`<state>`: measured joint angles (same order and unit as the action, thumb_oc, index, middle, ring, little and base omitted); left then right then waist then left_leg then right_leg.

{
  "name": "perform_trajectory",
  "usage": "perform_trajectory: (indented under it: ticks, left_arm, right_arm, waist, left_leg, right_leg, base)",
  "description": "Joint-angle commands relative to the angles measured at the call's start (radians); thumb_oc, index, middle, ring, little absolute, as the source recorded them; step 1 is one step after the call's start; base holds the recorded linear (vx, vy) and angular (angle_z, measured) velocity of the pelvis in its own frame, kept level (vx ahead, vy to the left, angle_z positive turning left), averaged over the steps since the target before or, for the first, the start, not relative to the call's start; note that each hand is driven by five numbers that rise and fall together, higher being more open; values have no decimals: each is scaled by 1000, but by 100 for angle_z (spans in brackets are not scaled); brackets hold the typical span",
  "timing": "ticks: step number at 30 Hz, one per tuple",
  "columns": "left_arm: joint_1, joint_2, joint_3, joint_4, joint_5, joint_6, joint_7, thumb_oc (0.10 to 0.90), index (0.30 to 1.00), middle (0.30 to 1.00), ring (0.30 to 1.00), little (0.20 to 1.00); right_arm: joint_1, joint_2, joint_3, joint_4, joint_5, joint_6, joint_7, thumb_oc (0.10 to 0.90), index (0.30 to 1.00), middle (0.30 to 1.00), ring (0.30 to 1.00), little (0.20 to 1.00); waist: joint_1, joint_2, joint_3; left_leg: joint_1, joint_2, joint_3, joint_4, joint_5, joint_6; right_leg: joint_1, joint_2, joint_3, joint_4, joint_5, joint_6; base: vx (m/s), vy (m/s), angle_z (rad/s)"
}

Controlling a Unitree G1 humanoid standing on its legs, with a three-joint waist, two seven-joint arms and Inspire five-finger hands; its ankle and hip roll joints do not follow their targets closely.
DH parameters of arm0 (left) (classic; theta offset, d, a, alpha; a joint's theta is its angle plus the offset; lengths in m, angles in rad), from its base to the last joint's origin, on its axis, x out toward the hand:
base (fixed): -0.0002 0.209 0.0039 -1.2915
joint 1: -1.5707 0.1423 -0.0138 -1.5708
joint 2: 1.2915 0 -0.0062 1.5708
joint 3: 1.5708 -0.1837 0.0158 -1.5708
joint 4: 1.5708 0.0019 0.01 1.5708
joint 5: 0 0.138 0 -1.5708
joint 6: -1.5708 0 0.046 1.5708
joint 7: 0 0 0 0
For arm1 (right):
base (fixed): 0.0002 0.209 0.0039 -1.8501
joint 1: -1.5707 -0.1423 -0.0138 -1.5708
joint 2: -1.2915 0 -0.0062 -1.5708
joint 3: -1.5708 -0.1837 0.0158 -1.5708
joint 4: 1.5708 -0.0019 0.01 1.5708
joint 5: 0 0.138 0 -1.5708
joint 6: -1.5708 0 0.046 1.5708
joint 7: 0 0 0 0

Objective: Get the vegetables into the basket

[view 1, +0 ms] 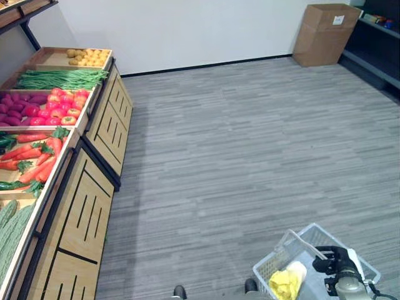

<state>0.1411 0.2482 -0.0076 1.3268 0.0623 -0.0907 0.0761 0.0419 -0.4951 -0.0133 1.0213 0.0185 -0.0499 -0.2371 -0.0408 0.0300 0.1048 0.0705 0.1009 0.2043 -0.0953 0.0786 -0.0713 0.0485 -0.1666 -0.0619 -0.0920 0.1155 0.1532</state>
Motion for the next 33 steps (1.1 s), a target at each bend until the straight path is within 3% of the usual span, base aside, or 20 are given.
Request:
perform_trajectory:
  ticks: [1, 10, 11, 13, 18, 21, 22, 25, 27, 29, 30, 33]
  left_arm:
    - [-67, 57, -3, -7, 66, -2, 38, 900, 1000, 1000, 1000, 1000]
    - [-62, 5, -55, -44, 58, 4, 41, 900, 1000, 1000, 1000, 1000]
    - [-47, 24, -79, -69, 127, 25, 78, 900, 1000, 1000, 1000, 1000]
    - [-49, 28, -87, -74, 135, 24, 82, 900, 1000, 1000, 1000, 1000]
    - [-48, 30, -88, -65, 145, 22, 83, 900, 1000, 1000, 1000, 1000]
    - [-57, 42, -90, -76, 148, 26, 89, 900, 1000, 1000, 1000, 1000]
    - [-78, 56, -89, -78, 143, 27, 90, 900, 1000, 1000, 1000, 1000]
    - [-101, 75, -80, -80, 128, 28, 101, 900, 1000, 1000, 1000, 1000]
    - [-110, 76, -83, -88, 128, 27, 102, 900, 1000, 1000, 1000, 1000]
    - [-110, 71, -93, -85, 136, 16, 103, 900, 1000, 1000, 1000, 1000]
    - [-118, 74, -88, -85, 131, 42, 107, 900, 1000, 1000, 1000, 1000]
    - [-127, 82, -100, -107, 130, 28, 101, 900, 1000, 1000, 1000, 1000]
  right_arm:
    - [-124, -43, -20, -69, 38, -94, -33, 400, 300, 300, 300, 300]
    - [-75, -11, -24, -102, 78, -94, -25, 400, 300, 300, 300, 300]
    - [-1, 10, -69, -253, 95, -110, 11, 400, 300, 300, 300, 300]
    - [-15, 7, -60, -252, 99, -114, 16, 400, 300, 300, 300, 300]
    - [-9, 0, -55, -236, 66, -109, 13, 400, 300, 300, 300, 300]
    - [-16, -18, -51, -254, 35, -102, 5, 400, 300, 300, 300, 300]
    - [-29, -39, -35, -277, 6, -100, 1, 400, 300, 300, 300, 300]
    - [-30, -58, -30, -309, -12, -106, -7, 400, 300, 300, 300, 300]
    - [-34, -75, -26, -300, -28, -107, -11, 400, 300, 300, 300, 300]
    - [-28, -77, -32, -309, -31, -105, -17, 400, 300, 300, 300, 300]
    - [-12, -84, -42, -322, -34, -106, -18, 400, 300, 300, 300, 300]
    - [9, -82, -61, -300, -18, -103, -22, 400, 300, 300, 300, 300]
  waist:
    - [7, -48, 32]
    - [6, -51, 48]
    - [58, -83, 64]
    - [59, -86, 67]
    - [58, -86, 65]
    - [55, -78, 84]
    - [53, -73, 119]
    - [54, -66, 147]
    - [49, -68, 158]
    - [50, -71, 165]
    - [46, -71, 168]
    - [33, -70, 161]
  left_leg:
    - [69, 13, 8, 8, -59, -26]
    - [68, 27, -2, 8, -53, -29]
    - [31, 44, -100, 28, -25, -28]
    - [33, 42, -97, 26, -30, -27]
    - [53, 42, -87, 32, -46, -28]
    - [33, 52, -96, 53, -44, -30]
    - [-17, 65, -116, 98, -32, -39]
    - [-62, 79, -149, 144, 13, -62]
    - [-98, 76, -160, 205, 9, -68]
    - [-112, 73, -152, 239, 8, -68]
    - [-120, 80, -141, 229, 16, -67]
    - [-140, 118, -65, 135, 55, -60]
  right_leg:
    - [38, -22, -21, 5, -35, 7]
    - [40, -8, -24, 5, -44, -1]
    - [64, 10, -93, 34, -59, -8]
    - [57, 8, -85, 36, -57, -6]
    - [66, 12, -71, 40, -68, -9]
    - [28, 14, -69, 111, -101, -19]
    - [-20, 21, -72, 169, -124, -35]
    - [-29, 38, -96, 183, -139, -55]
    - [-27, 38, -108, 188, -151, -67]
    - [-15, 36, -120, 192, -160, -73]
    - [-7, 33, -132, 190, -160, -68]
    - [7, 15, -165, 184, -166, -55]
  base:
    - [0, 0, 0]
    - [12, -43, 0]
    - [30, 3, 2]
    - [37, 25, 11]
    - [69, 9, 0]
    - [-49, -66, 2]
    - [-125, -174, 6]
    - [-46, -195, 25]
    - [-12, -122, 27]
    - [54, -61, 32]
    - [78, -22, 29]
    - [81, 84, 41]
